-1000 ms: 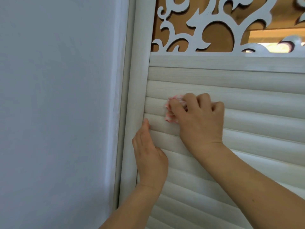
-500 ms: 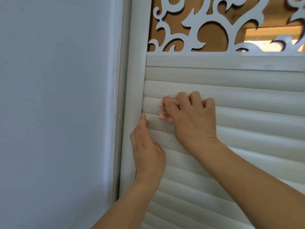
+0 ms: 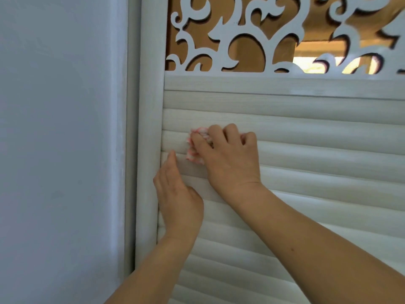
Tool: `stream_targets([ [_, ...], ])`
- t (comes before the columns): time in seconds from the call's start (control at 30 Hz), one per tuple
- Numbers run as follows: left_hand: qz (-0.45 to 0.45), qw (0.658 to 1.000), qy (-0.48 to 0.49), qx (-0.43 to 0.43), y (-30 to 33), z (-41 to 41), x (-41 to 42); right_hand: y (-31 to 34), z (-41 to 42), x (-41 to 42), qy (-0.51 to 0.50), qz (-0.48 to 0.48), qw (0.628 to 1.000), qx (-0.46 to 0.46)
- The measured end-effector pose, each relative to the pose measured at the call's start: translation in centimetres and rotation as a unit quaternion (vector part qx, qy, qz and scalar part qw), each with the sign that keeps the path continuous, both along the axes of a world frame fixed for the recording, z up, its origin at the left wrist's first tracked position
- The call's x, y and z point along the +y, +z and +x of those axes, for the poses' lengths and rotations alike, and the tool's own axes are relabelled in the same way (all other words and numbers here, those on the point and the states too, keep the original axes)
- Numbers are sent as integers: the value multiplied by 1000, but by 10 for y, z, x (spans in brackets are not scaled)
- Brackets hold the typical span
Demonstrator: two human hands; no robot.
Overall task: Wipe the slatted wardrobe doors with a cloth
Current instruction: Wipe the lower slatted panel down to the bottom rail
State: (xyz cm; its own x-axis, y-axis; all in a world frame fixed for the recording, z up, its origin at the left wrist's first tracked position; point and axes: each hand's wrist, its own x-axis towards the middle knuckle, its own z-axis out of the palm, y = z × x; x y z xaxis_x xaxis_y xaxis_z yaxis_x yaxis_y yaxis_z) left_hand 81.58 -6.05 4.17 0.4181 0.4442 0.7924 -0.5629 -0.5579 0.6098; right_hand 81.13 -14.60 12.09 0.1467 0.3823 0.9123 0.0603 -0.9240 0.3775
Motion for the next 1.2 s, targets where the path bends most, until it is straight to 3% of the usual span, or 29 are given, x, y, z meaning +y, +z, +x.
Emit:
stream_targets([
  [0.43,213,971,-36,-107,20,-12,-68,-17,-56,-164,-55,81,995,-25],
  [0.6,273,957,-3,-100,25,-13,-89,-21,-78,-213,-72,134,988,-12],
  [0.73,301,949,9,-96,25,-10,-90,-25,-94,-252,-73,215,974,-2],
  [0.9,325,939,28,-110,24,-5,-87,-19,-80,-243,-9,380,920,-98],
  [1.0,328,937,43,-114,23,-3,-87,-4,-63,-210,28,314,943,-111],
  [1.2,351,925,85,-118,28,-7,-84,18,-43,-147,18,71,997,-2],
])
